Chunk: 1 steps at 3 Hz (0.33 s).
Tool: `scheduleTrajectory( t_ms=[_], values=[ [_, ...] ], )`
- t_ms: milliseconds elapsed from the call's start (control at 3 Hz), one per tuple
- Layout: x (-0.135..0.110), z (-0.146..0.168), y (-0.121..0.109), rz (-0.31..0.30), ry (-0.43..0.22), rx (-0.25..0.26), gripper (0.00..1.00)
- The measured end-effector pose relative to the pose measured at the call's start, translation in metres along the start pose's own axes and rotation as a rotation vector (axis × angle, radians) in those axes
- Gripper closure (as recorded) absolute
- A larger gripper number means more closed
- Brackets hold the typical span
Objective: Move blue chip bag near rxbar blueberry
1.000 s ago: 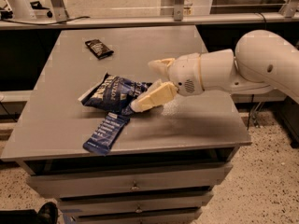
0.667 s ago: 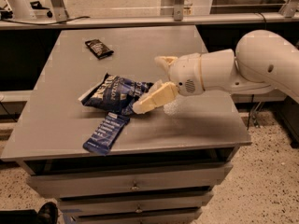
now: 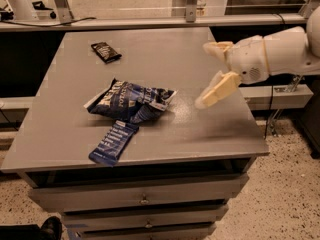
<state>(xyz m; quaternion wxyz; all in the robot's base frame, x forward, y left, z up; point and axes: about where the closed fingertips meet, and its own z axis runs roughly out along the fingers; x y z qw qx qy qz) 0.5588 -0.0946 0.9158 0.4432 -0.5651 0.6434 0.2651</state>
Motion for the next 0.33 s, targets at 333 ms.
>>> scheduleTrajectory(
  t_ms=[333],
  values=[
    [-0.0172,-0.033,-0.0102,-0.046,-0.002,0.017,0.0]
  ],
)
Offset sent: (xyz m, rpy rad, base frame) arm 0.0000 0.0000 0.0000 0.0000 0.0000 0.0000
